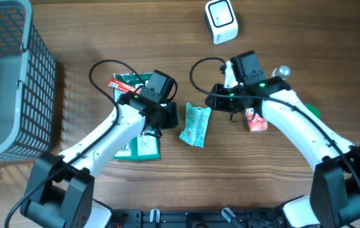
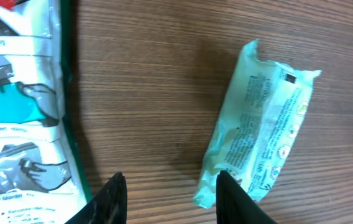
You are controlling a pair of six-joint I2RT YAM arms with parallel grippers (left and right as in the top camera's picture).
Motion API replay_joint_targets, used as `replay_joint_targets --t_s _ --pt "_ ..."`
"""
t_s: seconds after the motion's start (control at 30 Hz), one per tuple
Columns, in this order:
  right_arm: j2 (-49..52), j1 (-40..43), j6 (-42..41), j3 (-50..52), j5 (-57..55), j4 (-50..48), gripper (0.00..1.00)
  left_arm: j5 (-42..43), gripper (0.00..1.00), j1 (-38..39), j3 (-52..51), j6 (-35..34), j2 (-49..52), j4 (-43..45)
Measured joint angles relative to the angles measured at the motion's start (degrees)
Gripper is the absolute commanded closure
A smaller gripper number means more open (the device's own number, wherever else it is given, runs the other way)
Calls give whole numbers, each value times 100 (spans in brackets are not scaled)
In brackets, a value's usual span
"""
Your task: Scan the item barcode
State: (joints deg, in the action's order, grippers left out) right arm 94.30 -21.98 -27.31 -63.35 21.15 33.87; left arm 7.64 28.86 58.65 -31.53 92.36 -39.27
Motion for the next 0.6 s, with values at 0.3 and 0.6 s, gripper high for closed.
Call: replay_joint_targets --t_s 0.3,0.6 --pt "1156 -98 -225 0 413 -415 96 422 96 -197 -7 -201 2 -214" --pt "1469 -96 -227 0 584 -590 96 1893 96 -334 -356 -11 7 227"
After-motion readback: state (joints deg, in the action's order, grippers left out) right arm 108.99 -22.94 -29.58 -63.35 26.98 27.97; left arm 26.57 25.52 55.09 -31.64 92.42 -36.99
